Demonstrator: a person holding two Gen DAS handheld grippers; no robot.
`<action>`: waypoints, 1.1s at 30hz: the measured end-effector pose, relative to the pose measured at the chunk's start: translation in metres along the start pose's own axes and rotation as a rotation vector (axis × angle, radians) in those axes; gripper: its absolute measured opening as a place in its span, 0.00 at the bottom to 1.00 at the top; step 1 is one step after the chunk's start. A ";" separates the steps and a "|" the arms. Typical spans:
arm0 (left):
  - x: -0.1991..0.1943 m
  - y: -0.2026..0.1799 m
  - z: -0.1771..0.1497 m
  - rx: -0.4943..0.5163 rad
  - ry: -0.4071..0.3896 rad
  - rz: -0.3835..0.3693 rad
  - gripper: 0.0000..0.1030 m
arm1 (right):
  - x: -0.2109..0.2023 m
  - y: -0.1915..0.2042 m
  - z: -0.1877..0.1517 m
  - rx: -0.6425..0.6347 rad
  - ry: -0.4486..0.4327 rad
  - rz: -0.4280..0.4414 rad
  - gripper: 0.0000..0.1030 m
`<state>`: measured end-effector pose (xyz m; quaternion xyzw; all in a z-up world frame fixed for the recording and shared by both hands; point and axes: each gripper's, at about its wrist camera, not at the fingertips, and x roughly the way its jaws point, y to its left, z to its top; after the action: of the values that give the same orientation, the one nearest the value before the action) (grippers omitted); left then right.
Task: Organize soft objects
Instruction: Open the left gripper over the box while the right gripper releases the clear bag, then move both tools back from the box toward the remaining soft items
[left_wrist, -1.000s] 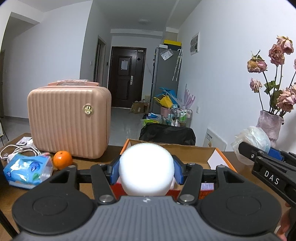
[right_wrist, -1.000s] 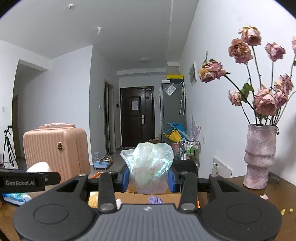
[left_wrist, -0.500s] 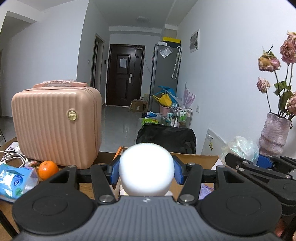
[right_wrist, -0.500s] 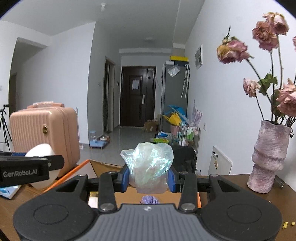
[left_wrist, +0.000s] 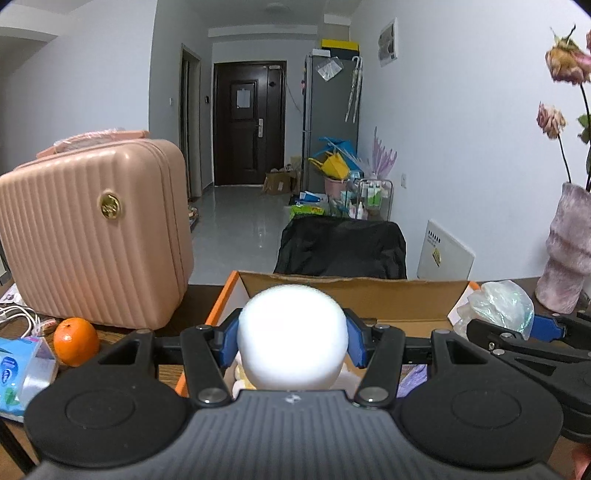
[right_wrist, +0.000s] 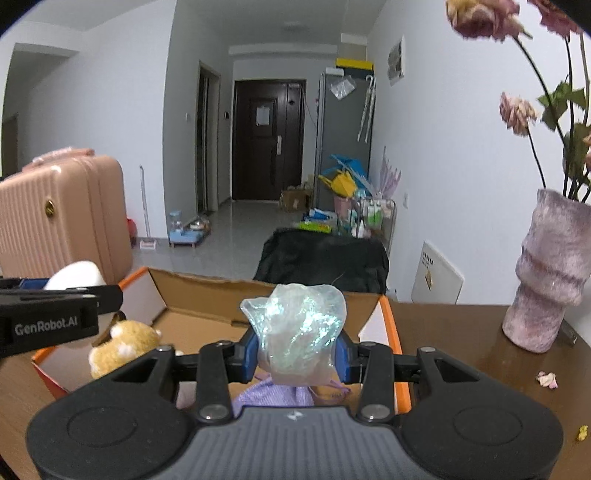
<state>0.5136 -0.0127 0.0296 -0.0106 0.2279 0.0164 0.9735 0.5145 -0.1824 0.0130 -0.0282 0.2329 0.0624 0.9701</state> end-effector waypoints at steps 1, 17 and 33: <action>0.003 0.001 -0.001 0.002 0.002 0.001 0.55 | 0.002 0.000 -0.001 0.001 0.005 -0.003 0.38; 0.013 0.011 -0.004 -0.034 0.005 0.092 1.00 | 0.013 -0.010 -0.004 0.044 0.026 -0.062 0.93; -0.002 0.021 0.001 -0.057 -0.003 0.153 1.00 | 0.003 -0.014 0.000 0.055 0.017 -0.072 1.00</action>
<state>0.5118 0.0082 0.0310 -0.0207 0.2261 0.0974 0.9690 0.5194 -0.1958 0.0120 -0.0106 0.2418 0.0210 0.9700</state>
